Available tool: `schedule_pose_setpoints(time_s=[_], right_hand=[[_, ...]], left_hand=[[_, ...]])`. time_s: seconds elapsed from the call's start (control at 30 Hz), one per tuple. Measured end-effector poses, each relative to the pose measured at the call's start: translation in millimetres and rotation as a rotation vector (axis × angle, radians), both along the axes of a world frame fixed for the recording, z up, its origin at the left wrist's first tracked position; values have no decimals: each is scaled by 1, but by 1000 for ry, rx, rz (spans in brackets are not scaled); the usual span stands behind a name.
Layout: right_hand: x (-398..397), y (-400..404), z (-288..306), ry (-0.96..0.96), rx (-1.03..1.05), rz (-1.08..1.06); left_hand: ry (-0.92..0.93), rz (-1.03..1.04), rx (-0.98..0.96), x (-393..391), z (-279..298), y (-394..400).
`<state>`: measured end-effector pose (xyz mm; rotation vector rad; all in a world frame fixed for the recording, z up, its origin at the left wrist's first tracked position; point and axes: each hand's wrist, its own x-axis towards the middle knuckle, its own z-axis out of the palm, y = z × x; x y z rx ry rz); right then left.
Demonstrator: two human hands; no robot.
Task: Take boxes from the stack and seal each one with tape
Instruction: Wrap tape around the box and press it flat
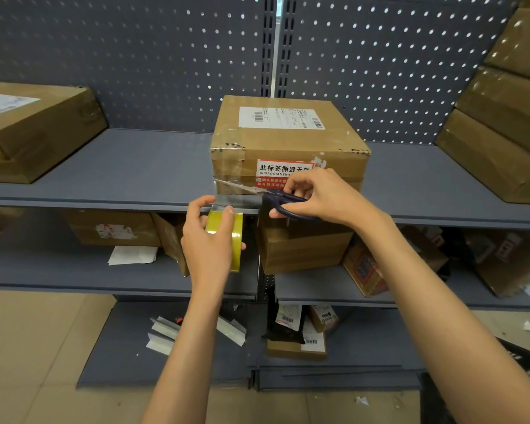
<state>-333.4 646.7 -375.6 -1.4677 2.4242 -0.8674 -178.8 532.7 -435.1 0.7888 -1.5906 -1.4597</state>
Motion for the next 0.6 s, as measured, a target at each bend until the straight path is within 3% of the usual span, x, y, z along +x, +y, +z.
schedule_pose_setpoints(time_s=[0.6], right_hand=[[0, -4, -9, 68, 26, -1]], left_hand=[[-3, 22, 20, 1, -6, -2]])
